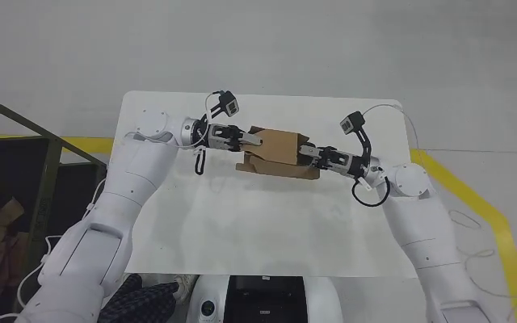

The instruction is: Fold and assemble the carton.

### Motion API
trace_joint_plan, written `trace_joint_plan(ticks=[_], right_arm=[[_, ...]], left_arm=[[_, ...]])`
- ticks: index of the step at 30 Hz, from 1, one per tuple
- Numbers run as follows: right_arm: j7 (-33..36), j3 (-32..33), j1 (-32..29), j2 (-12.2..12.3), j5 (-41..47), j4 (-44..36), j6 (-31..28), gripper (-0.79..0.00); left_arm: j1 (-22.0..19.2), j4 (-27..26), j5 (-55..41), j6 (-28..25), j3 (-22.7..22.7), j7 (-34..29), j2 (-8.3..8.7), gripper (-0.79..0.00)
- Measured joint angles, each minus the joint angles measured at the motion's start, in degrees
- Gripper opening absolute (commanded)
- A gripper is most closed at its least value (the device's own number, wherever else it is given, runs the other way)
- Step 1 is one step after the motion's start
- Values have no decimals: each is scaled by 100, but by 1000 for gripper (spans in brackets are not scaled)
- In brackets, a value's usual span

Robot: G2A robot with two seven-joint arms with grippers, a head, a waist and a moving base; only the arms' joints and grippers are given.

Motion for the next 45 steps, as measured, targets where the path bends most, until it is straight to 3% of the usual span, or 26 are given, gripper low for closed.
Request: trace_joint_plan(ticks=[17,20,24,28,29,30,31,32,45], right_arm=[[-31,-388,139,-47,269,-115,40,-634],[-39,-426,161,-50,294,-103,47,-659],[-64,-474,188,-55,340,-37,61,-785],[-112,-504,204,-59,377,14,54,-785],[-122,-508,207,-59,385,21,52,-785],[-130,-512,209,-59,389,25,49,-785],[-139,-517,210,-59,391,27,48,-785],[-145,-521,211,-58,391,24,47,-785],[-300,-250,131,33,289,-97,132,-785]], left_arm=[[-77,119,6,-1,153,-46,-57,-785],[-95,154,8,-9,172,-44,-68,-785],[-114,191,13,-23,181,-36,-76,-785],[-140,197,17,-17,181,-27,-81,-785],[-146,195,24,-16,183,-30,-82,-720],[-150,194,31,-16,184,-32,-82,-449],[-154,195,37,-20,183,-32,-83,-114],[-155,196,43,-31,179,-22,-82,0],[-57,205,212,-124,-110,12,45,0]])
